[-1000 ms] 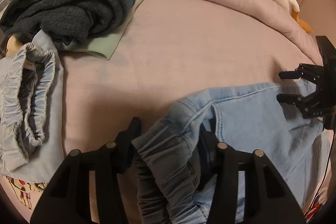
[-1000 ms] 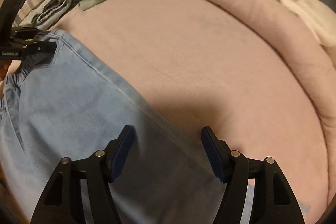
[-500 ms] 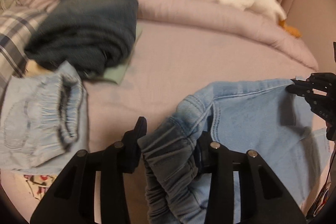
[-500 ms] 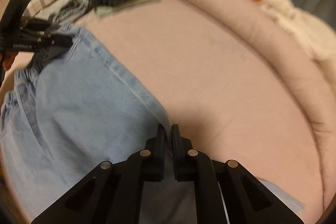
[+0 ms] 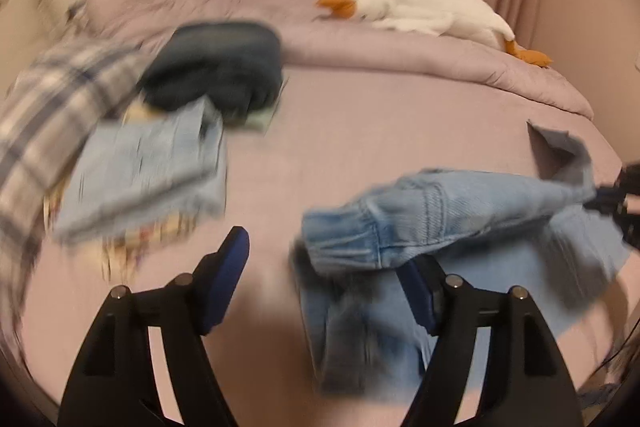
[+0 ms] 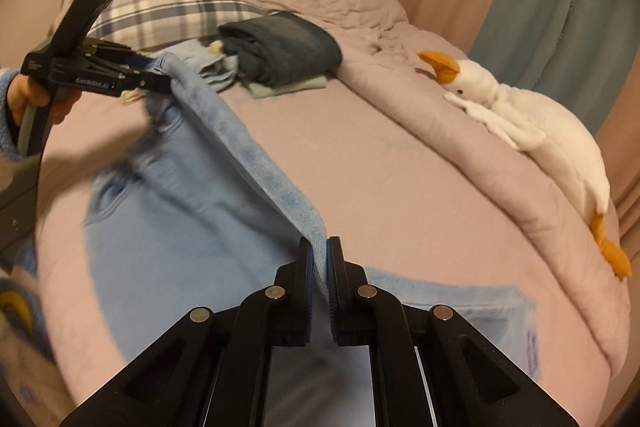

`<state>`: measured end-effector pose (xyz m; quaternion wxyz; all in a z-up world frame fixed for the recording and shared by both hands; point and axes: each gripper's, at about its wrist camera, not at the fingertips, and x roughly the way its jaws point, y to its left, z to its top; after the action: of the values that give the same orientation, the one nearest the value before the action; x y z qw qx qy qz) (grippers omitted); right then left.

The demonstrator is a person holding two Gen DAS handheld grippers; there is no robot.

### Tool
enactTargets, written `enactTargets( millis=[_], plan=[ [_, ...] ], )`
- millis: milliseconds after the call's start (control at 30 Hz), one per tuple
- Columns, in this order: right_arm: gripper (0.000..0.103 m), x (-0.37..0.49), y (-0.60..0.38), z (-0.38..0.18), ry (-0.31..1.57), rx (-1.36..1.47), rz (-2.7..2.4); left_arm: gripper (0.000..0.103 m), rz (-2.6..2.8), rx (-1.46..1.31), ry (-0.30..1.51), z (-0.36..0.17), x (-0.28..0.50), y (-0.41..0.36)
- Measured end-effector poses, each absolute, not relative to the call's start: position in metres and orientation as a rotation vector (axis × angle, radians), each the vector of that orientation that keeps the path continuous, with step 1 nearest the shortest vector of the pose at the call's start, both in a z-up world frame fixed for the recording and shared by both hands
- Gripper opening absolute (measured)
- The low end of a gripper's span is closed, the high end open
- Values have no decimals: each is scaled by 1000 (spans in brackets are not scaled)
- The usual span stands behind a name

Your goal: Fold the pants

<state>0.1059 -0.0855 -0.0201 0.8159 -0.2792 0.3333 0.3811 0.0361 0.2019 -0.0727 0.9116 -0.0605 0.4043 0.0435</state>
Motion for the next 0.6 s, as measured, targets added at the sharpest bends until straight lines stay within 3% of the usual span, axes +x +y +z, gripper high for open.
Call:
enactTargets(
  millis=[167,267,600],
  plan=[
    [7,63,-78,-51,748,-677,844,73,162,-337,883,-101,-11,207],
    [7,44,-73,-75,781,-731,854,67,206,-493,887,-116,-34,210],
    [7,24,-79,-118,852,-735,808,66,64,-1001,746,-131,-54,228]
  ],
)
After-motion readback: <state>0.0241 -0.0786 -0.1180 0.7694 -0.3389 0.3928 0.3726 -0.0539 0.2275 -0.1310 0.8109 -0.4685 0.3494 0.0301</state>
